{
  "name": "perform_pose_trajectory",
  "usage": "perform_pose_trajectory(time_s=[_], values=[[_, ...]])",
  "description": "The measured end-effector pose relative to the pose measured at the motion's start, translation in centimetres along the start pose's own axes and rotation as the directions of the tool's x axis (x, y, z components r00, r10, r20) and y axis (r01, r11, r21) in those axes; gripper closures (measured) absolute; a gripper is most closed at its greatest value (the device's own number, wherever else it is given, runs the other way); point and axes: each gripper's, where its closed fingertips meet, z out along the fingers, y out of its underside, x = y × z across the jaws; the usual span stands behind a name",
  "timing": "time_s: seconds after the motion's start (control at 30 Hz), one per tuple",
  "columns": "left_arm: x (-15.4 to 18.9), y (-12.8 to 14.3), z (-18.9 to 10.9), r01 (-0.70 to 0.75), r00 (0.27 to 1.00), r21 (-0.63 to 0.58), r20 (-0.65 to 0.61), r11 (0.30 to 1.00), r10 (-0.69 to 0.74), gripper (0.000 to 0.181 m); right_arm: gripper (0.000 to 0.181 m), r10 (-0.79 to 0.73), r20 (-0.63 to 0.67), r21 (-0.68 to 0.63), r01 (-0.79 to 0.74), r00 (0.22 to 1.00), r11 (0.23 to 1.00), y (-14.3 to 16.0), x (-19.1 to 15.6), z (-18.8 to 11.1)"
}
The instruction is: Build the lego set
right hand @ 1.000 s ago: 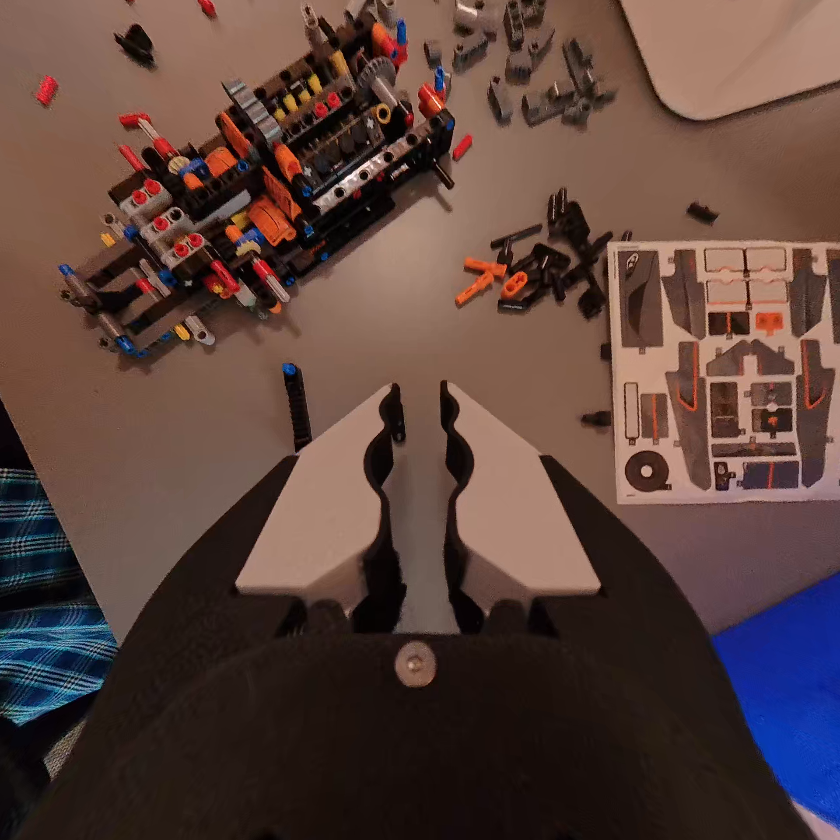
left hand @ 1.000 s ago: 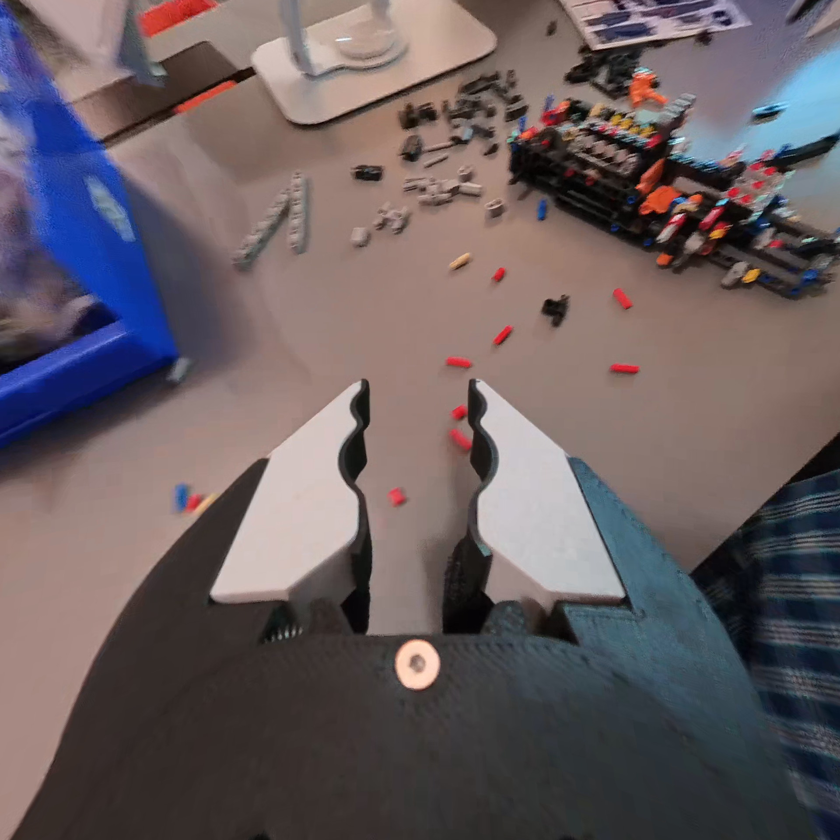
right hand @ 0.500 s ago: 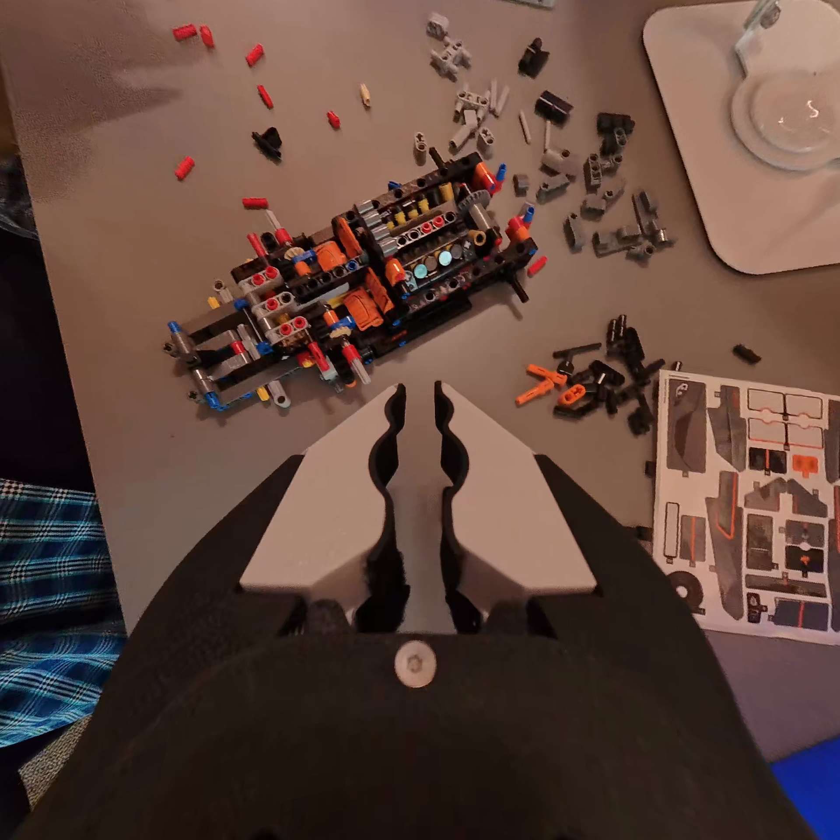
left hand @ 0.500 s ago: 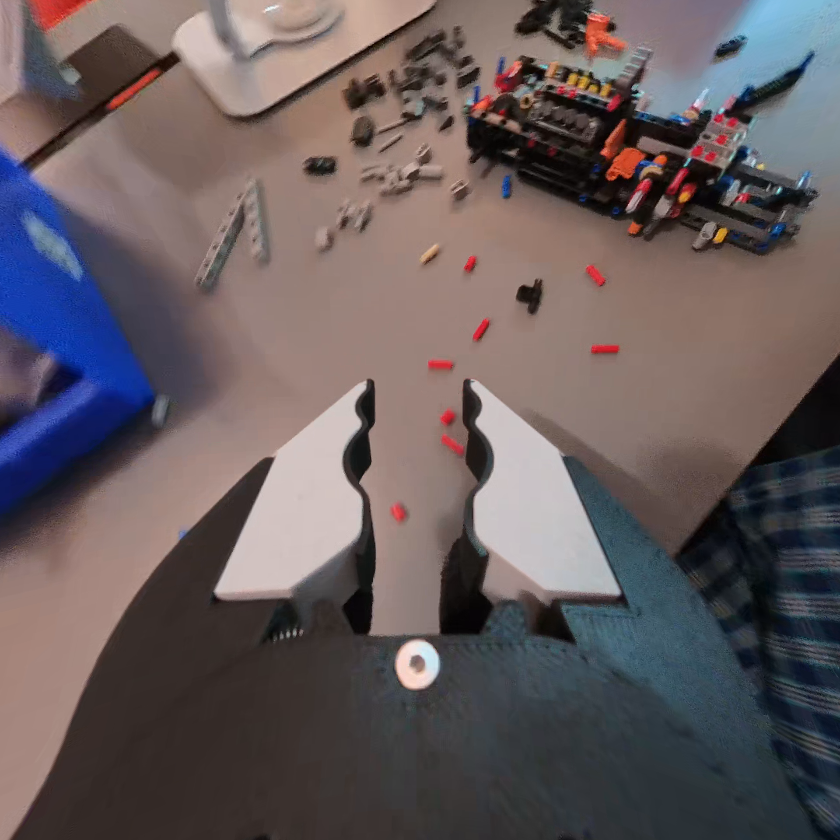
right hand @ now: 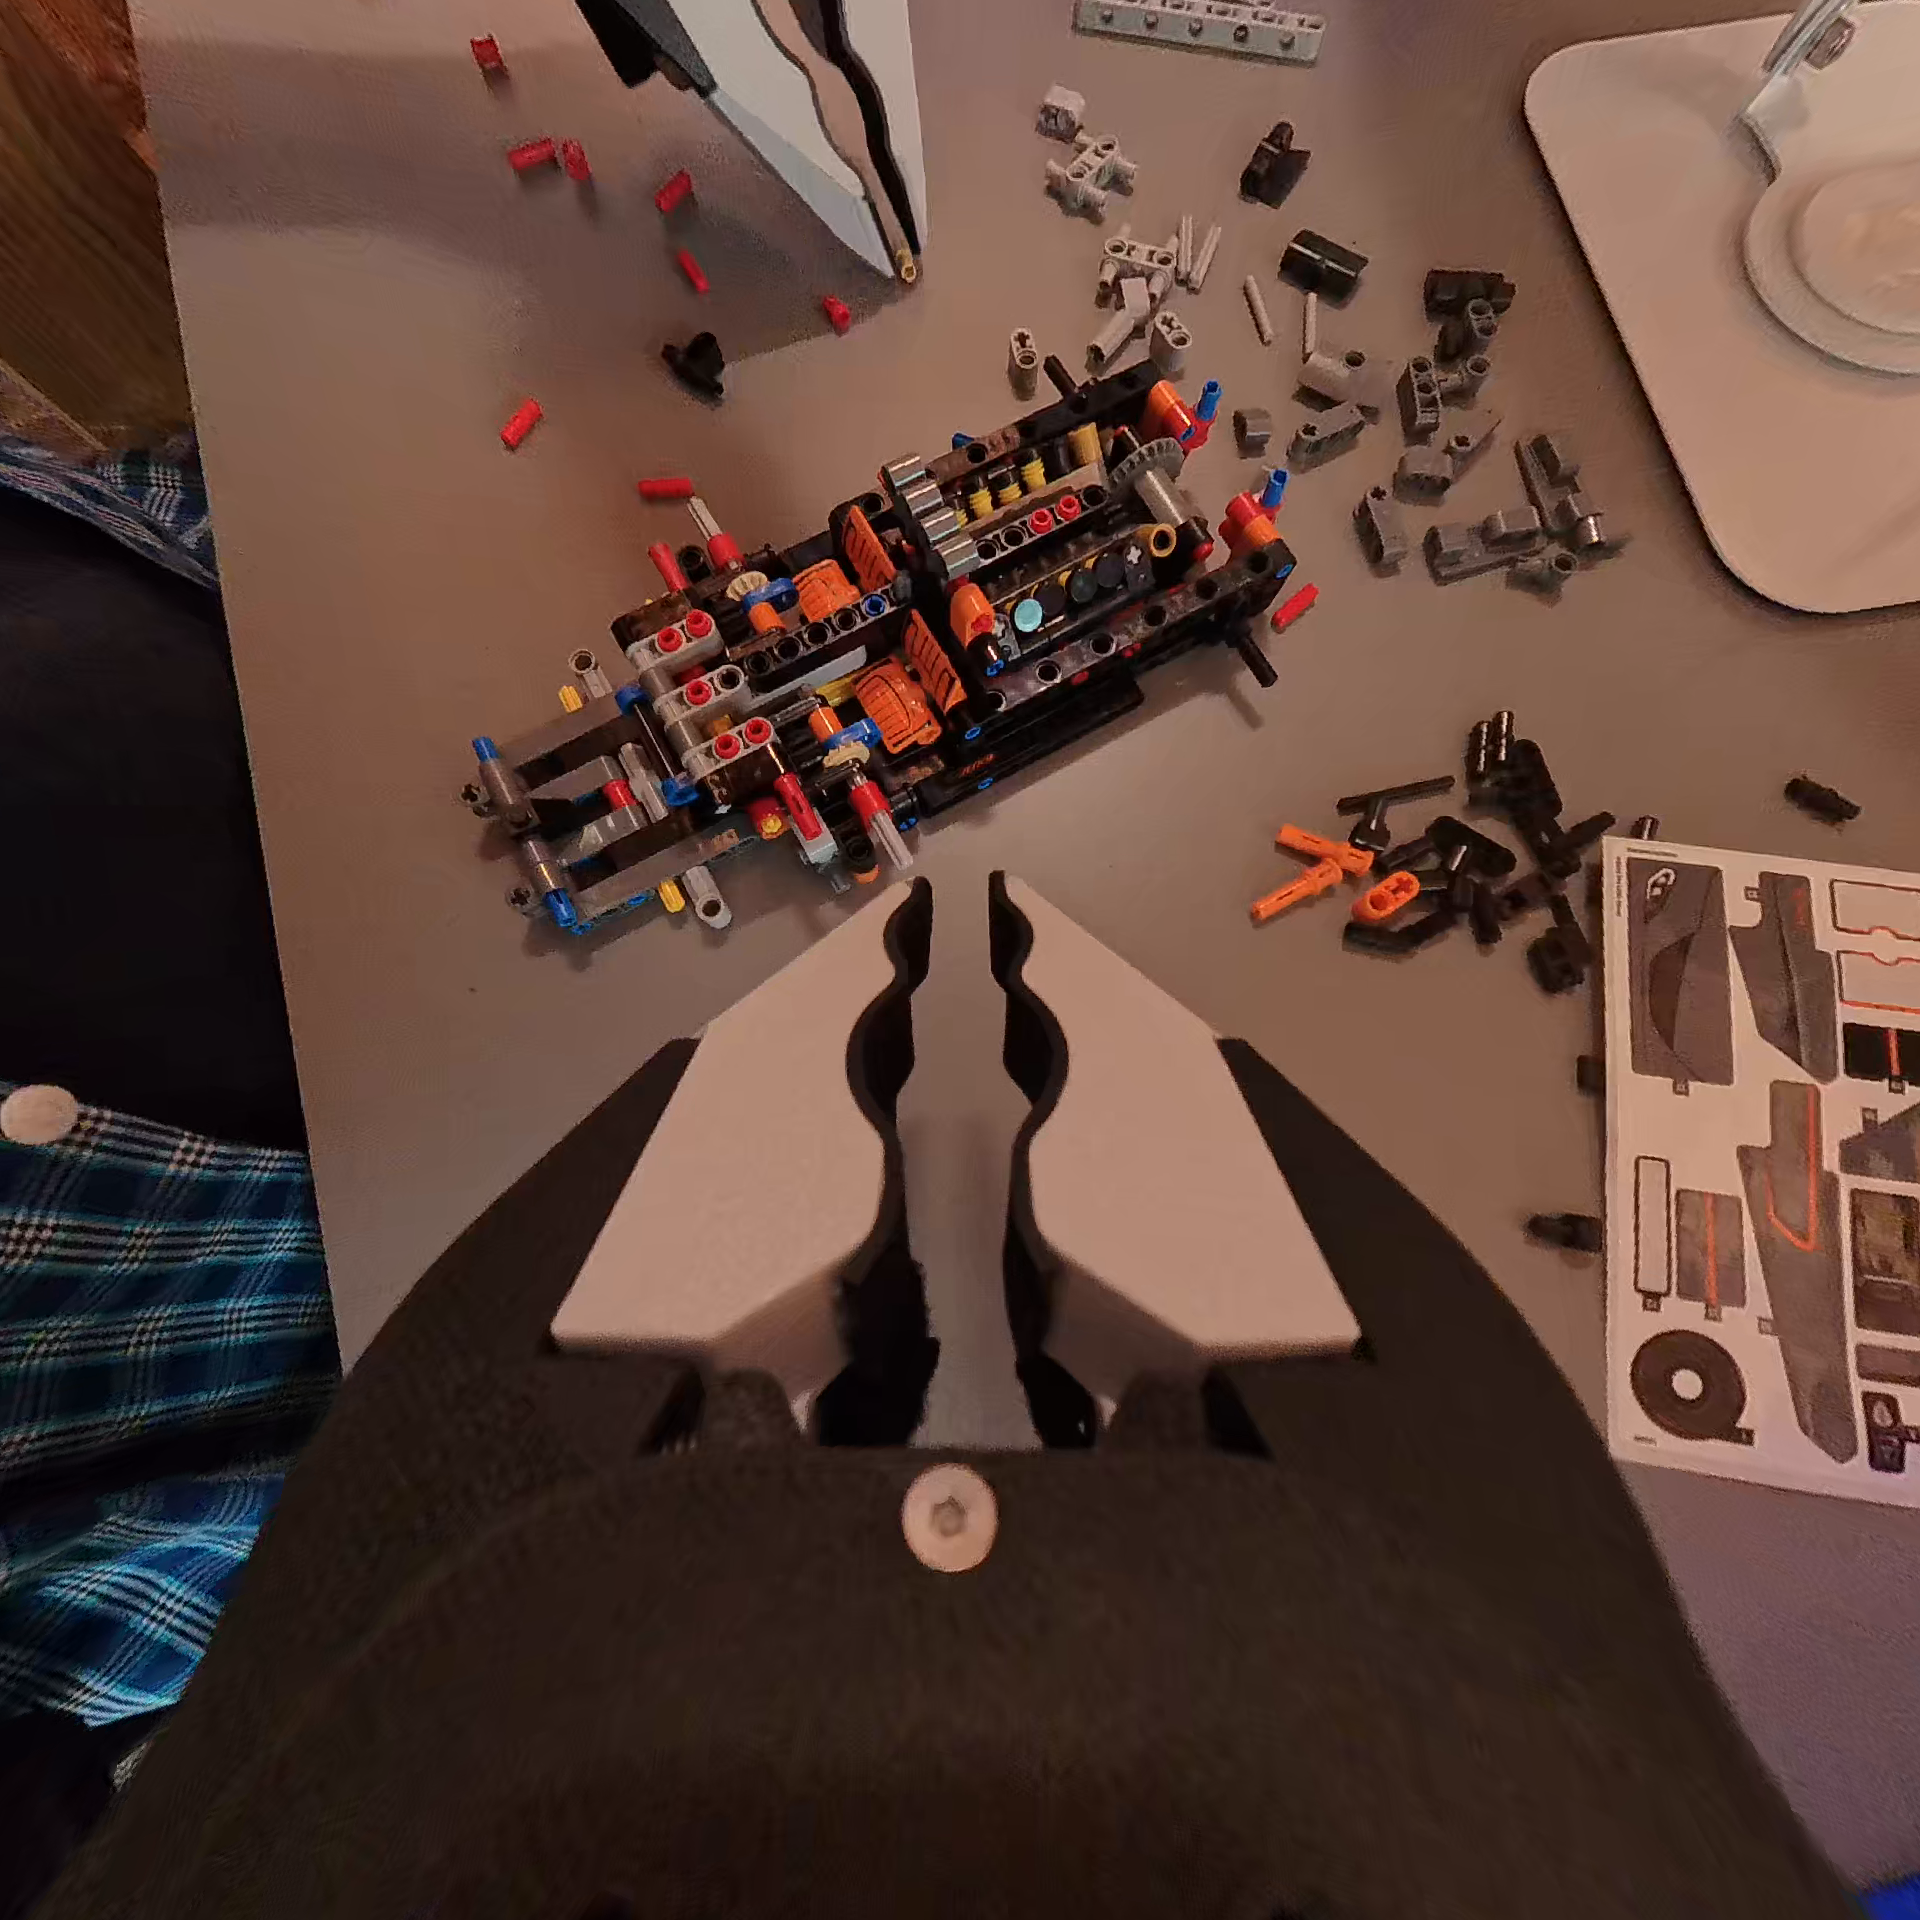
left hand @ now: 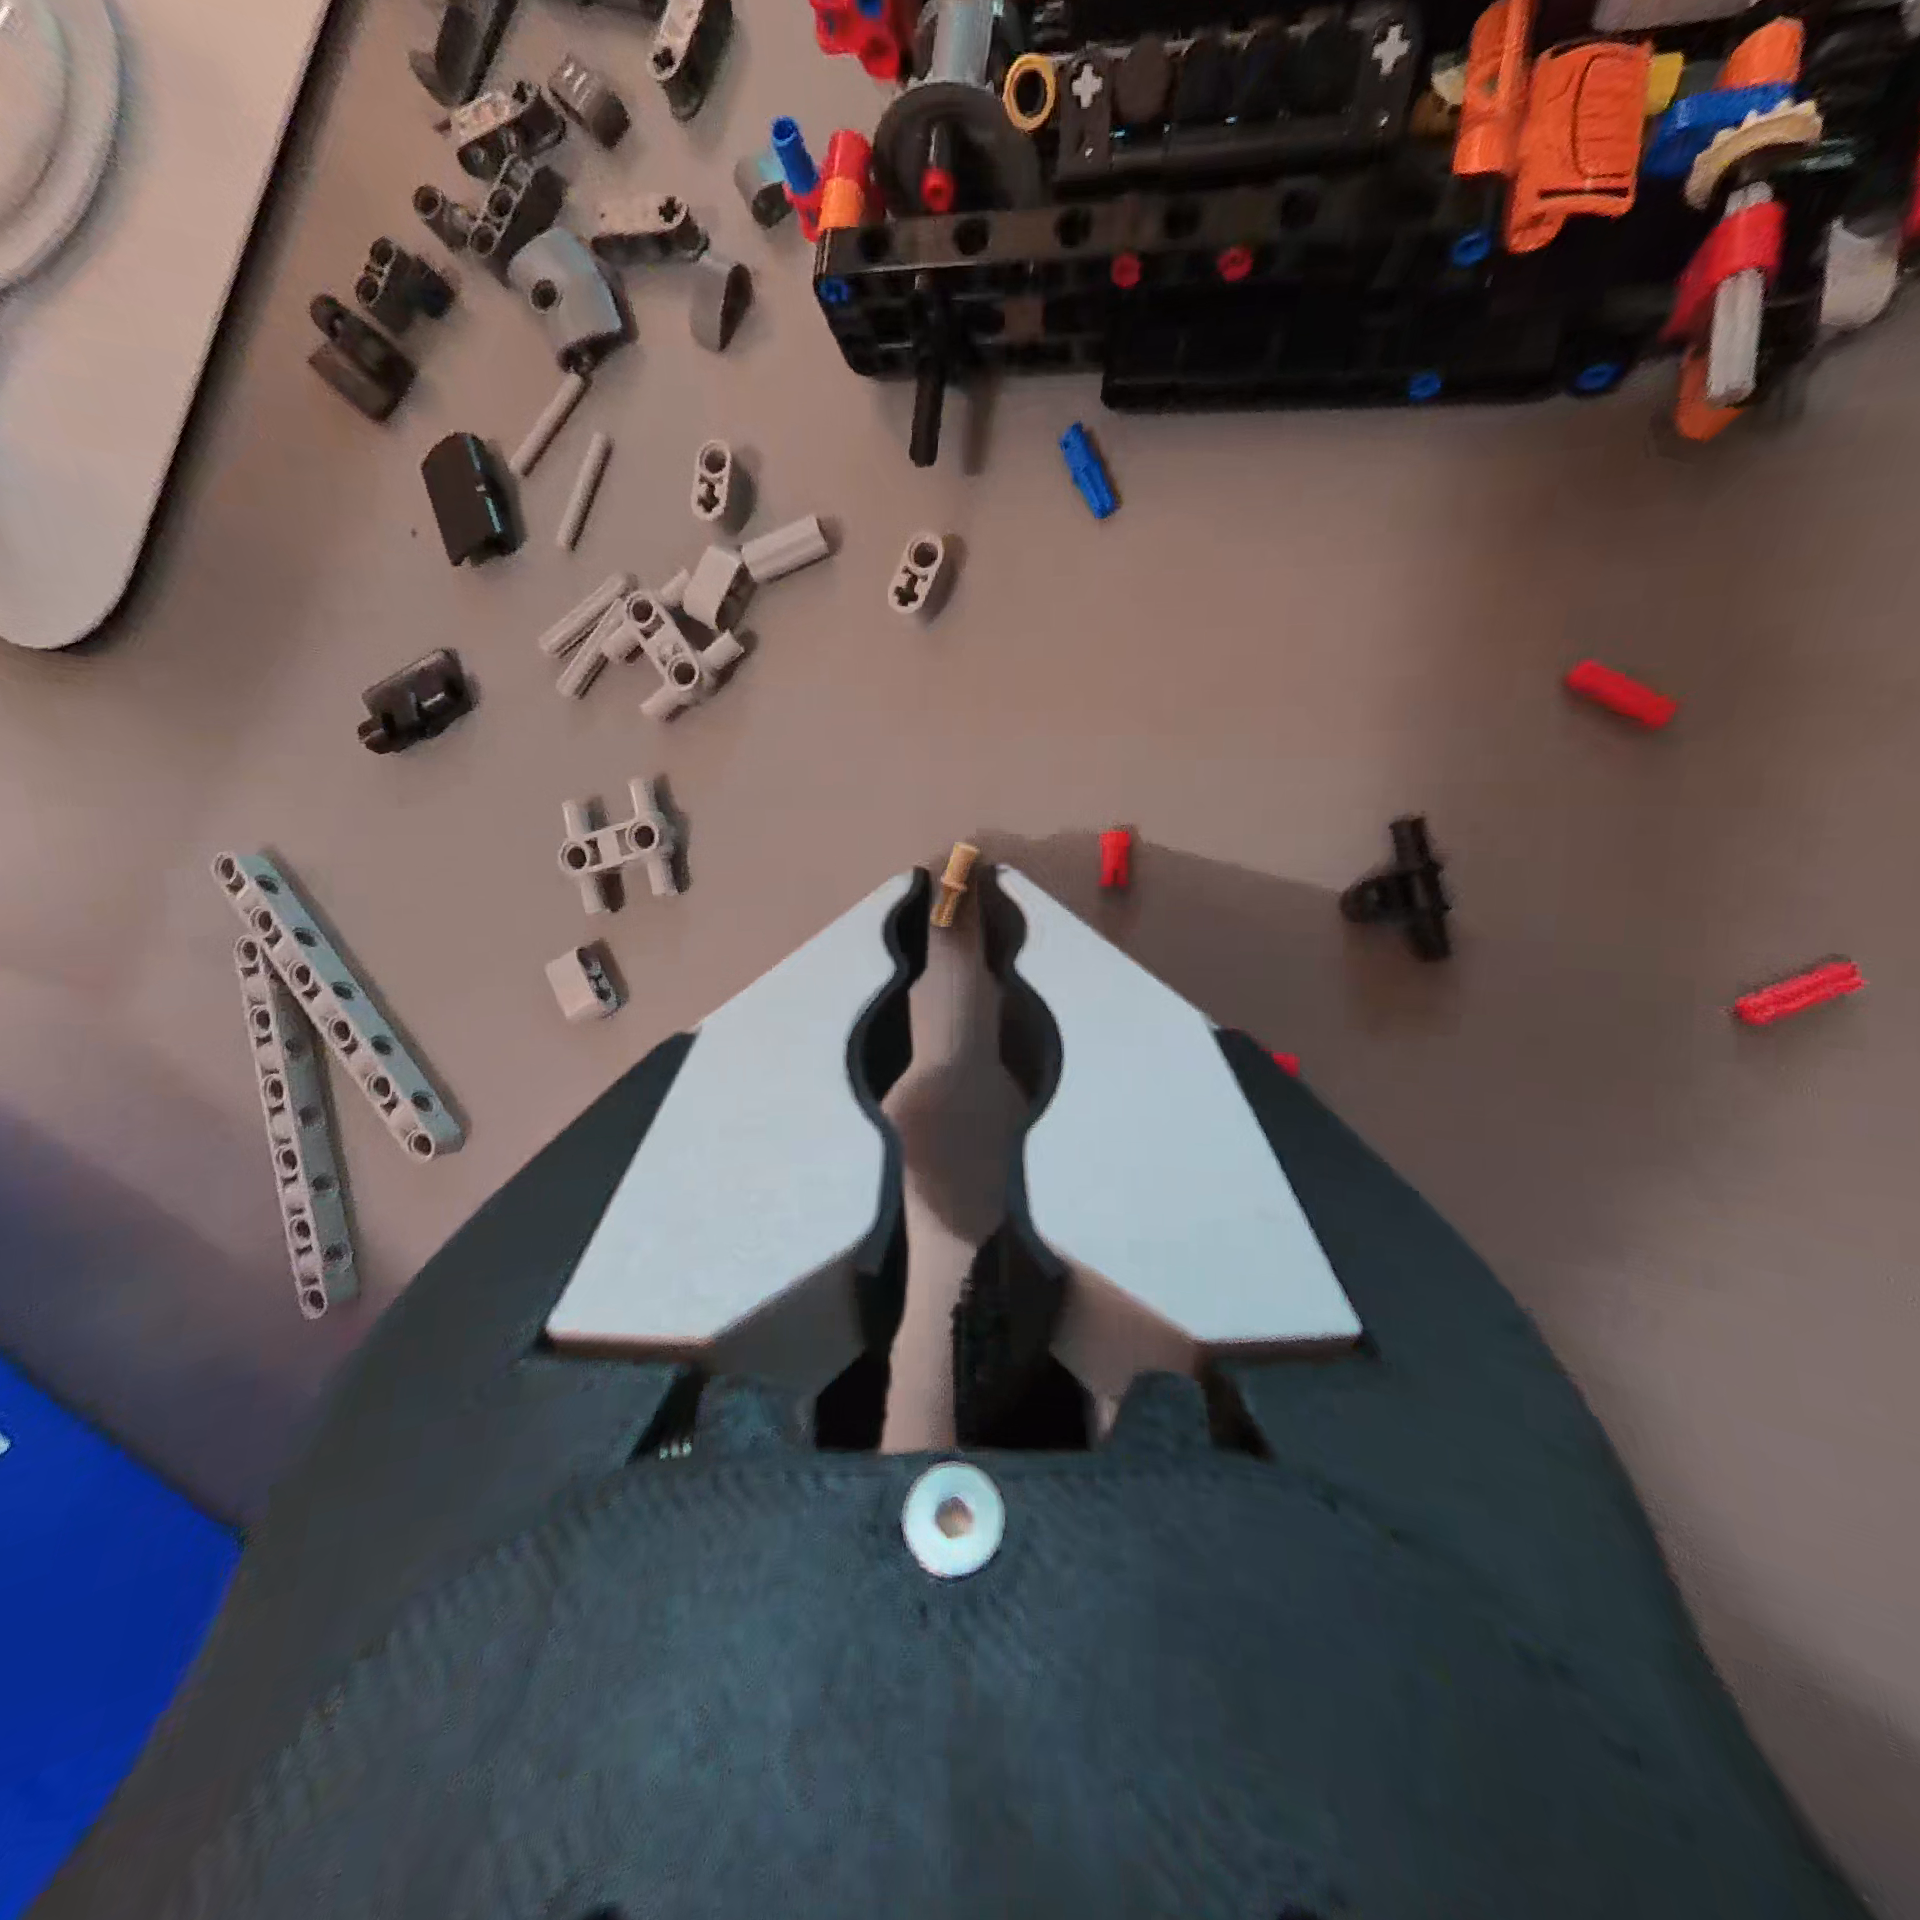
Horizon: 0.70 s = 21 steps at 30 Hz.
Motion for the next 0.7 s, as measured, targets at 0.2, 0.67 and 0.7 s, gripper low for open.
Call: perform_pose_trajectory(time_s=[0.2, 0.67, 0.7], values=[[-0.3, -0.4, 0.1, -0.023, 0.999, 0.015, 0.029, 1.0, 0.023, 0.176, 0.174, -0.03, 0.01, 0.047, 0.03, 0.999, 0.998, -1.7, 0.0, 0.5], [1.1, -13.3, -7.8, -0.396, 0.825, 0.218, 0.512, 0.892, 0.241, 0.177, 0.168, 0.186, 0.253, 0.349, -0.269, 0.949, 0.898, -14.4, -1.2, 4.4], [1.2, -13.6, -7.9, -0.407, 0.815, 0.213, 0.525, 0.888, 0.247, 0.177, 0.168, 0.192, 0.291, 0.355, -0.292, 0.937, 0.888, -14.8, -1.5, 4.5]])
